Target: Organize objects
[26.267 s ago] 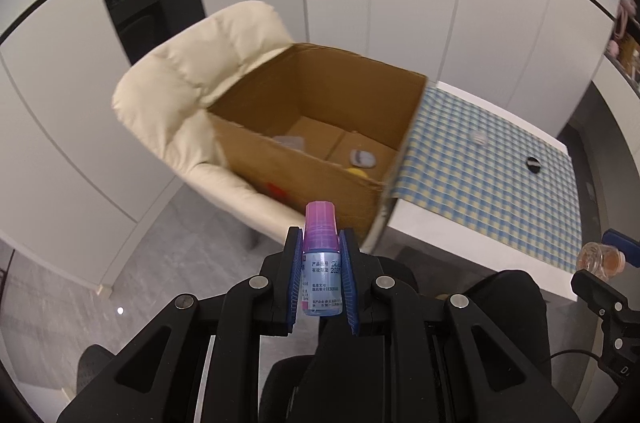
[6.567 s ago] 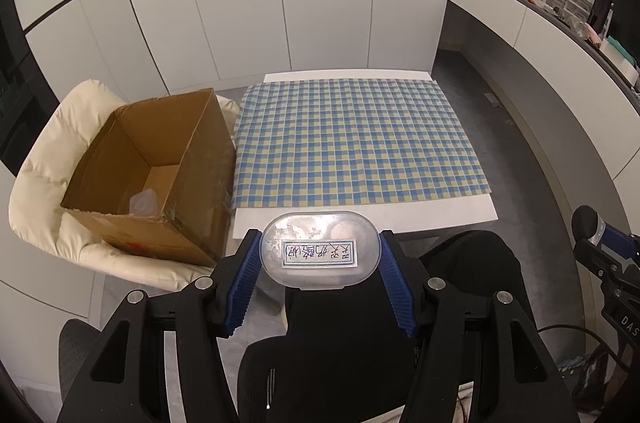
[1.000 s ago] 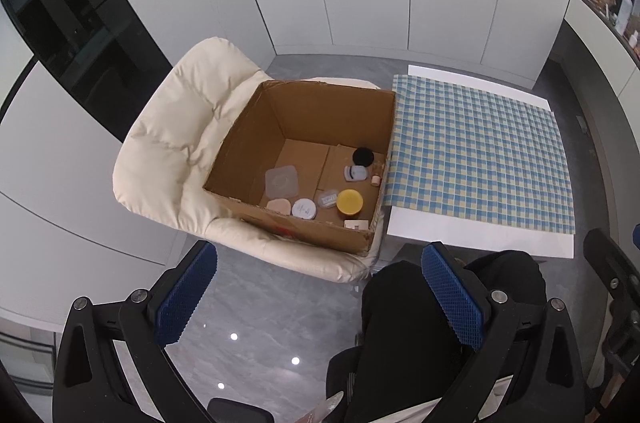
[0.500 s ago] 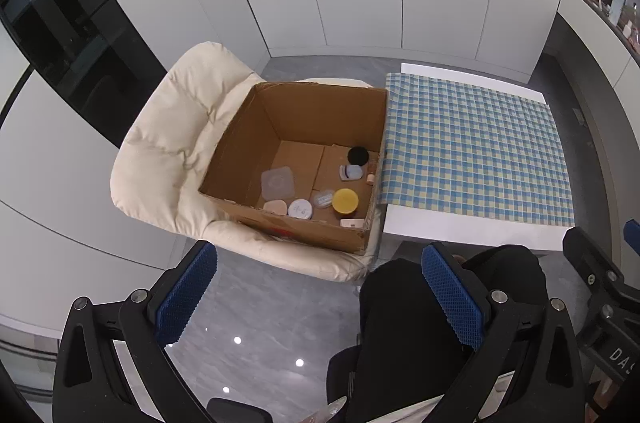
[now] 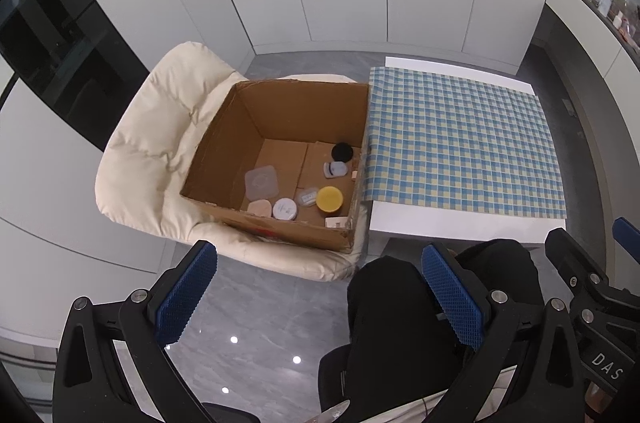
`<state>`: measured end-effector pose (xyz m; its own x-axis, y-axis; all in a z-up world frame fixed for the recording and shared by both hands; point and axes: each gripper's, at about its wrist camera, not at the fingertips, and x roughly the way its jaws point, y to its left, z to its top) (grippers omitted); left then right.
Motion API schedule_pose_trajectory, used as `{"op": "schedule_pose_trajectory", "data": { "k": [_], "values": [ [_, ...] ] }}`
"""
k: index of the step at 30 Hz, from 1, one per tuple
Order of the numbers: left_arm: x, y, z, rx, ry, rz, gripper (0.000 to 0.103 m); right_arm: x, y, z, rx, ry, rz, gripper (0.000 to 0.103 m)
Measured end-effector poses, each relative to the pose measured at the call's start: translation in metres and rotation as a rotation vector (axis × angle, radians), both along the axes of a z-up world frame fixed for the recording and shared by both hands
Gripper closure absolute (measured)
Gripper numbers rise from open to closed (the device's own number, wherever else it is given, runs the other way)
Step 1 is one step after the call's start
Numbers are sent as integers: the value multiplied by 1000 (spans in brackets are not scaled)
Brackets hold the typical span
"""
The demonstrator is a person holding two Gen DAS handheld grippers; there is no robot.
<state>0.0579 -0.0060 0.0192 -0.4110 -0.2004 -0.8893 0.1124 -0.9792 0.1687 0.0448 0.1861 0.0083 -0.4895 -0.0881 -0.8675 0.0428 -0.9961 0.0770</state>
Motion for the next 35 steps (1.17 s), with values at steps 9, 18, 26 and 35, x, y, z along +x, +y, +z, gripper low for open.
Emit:
{"op": "schedule_pose_trajectory", "data": {
  "k": [9,18,26,35],
  "values": [
    [-3,3,-5,-1,-13,-10,1,-1,4,-4,-9,-8,-9,0],
    [-3,3,-8,-6,-17,-13,1,-1,2,-8,-3,-12,-1,0],
    [-5,3,-11,-10,-23,-16,1,-3,3,-10,3,-16,-5,0],
    [-6,6,-13,-11,-30,-18,1,-5,4,-15,3,-29,-3,0]
  ]
}}
